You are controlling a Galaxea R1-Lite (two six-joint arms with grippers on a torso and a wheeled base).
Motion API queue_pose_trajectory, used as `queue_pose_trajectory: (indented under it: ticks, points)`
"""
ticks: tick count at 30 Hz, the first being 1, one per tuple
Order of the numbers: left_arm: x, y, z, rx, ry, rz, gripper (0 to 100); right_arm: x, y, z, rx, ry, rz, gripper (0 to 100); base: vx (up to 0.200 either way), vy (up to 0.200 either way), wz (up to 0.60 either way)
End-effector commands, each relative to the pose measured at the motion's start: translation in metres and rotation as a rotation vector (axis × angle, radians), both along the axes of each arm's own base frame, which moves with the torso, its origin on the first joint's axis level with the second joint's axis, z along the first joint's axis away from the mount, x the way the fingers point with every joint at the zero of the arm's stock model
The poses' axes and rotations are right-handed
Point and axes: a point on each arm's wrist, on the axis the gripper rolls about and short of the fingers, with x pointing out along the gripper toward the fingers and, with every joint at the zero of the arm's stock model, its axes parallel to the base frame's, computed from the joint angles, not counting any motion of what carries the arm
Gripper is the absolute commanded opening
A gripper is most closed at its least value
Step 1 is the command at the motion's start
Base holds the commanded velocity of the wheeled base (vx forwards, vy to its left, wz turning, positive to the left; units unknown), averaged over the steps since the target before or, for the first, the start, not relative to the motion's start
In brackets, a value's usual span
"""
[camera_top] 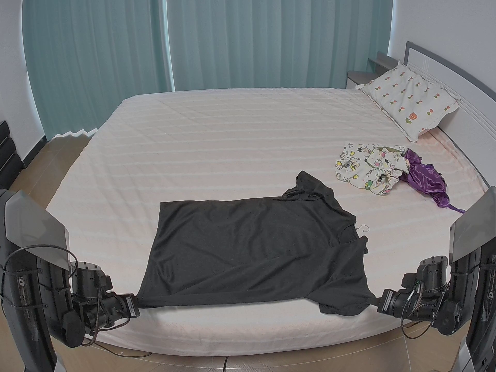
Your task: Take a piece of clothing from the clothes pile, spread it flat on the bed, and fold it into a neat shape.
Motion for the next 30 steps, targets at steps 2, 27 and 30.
queue_pose_trajectory:
  ticks: [2, 27, 30]
  points:
    - [-0.013, 0.001, -0.013, 0.016, 0.094, -0.003, 0, -0.009, -0.001, -0.002, -0.043, 0.053, 0.017, 0, 0.000, 0.000, 0.00]
    - [-0.039, -0.009, -0.016, 0.057, 0.339, -0.068, 0, -0.026, -0.003, -0.012, -0.182, 0.207, 0.105, 0, 0.000, 0.000, 0.00]
    - [-0.040, -0.009, -0.017, 0.055, 0.345, -0.066, 0, -0.026, -0.003, -0.015, -0.204, 0.216, 0.107, 0, 0.000, 0.000, 0.00]
